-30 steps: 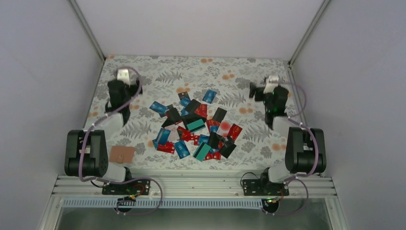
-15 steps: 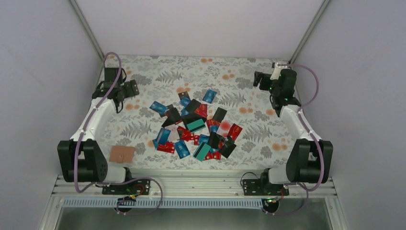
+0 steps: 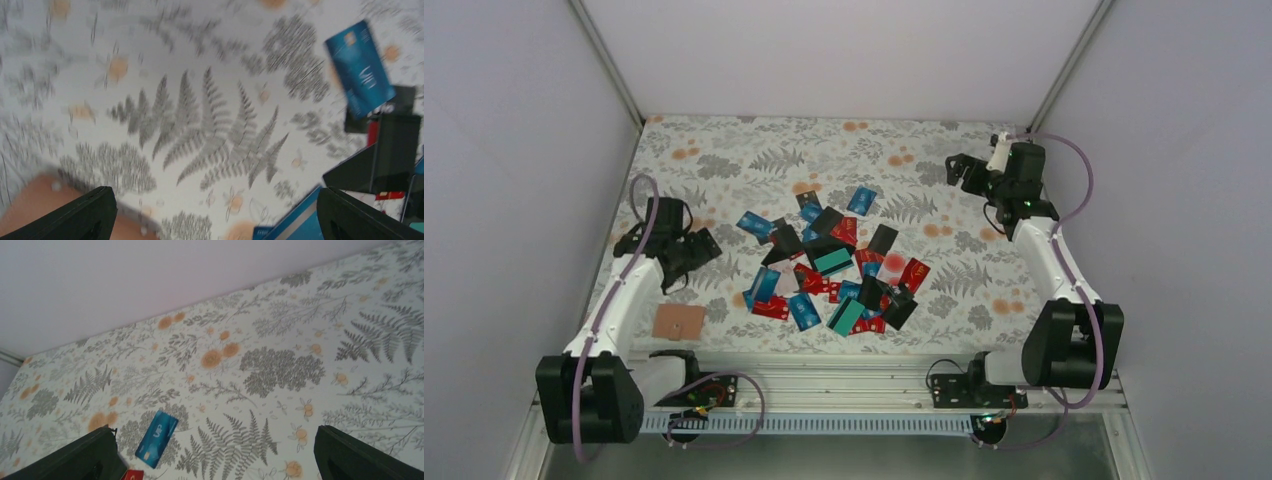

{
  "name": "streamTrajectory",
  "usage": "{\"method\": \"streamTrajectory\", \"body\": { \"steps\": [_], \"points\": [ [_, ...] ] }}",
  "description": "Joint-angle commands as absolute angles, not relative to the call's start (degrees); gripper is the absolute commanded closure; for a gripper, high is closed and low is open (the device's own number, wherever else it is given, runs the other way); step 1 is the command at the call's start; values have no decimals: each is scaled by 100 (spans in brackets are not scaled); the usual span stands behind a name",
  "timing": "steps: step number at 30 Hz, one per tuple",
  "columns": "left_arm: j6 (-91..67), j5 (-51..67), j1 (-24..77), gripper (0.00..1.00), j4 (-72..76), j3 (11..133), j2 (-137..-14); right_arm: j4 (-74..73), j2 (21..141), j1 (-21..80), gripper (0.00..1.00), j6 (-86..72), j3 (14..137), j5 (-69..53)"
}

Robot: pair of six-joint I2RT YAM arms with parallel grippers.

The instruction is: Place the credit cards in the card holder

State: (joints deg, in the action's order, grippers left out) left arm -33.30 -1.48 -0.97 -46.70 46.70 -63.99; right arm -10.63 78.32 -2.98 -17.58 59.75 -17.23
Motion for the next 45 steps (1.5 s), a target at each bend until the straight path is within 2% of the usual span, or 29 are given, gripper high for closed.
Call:
{"method": "streamTrajectory", "body": {
  "steps": [1, 7, 15, 19, 26, 30, 38, 42, 45],
  "points": [
    [-4256, 180, -123, 0, -5052, 4274, -5983, -1451, 7664, -242, 0, -1907, 6034, -2062],
    [-4822, 265, -132, 4, -5141, 3762, -5875, -1782, 7617, -95, 0, -1821, 6024, -2120],
    [-5415, 192, -132, 26, -4841, 3150, -5886, -1831, 7567, 236, 0, -1824, 5615, -2063],
    [-5494, 61, -158, 28, -4862, 3048, -5992, -1661, 7571, 357, 0, -1816, 5406, -2074],
    [-5712, -55, -167, 43, -4912, 3037, -6315, -1578, 7804, 383, 0, -1736, 5456, -2399],
    [-5774, -123, -174, 46, -4986, 3086, -6459, -1546, 7818, 378, 0, -1733, 5468, -2415],
    [-5643, -61, -220, 47, -4705, 3058, -7025, -1482, 7761, 371, 0, -1683, 5409, -2288],
    [-5524, 0, -293, 55, -4479, 3020, -7111, -1546, 7707, 377, 0, -1634, 5409, -2118],
    [-5421, 23, -337, 67, -4191, 2975, -7309, -1566, 7636, 372, 0, -1603, 5350, -1981]
  ]
}}
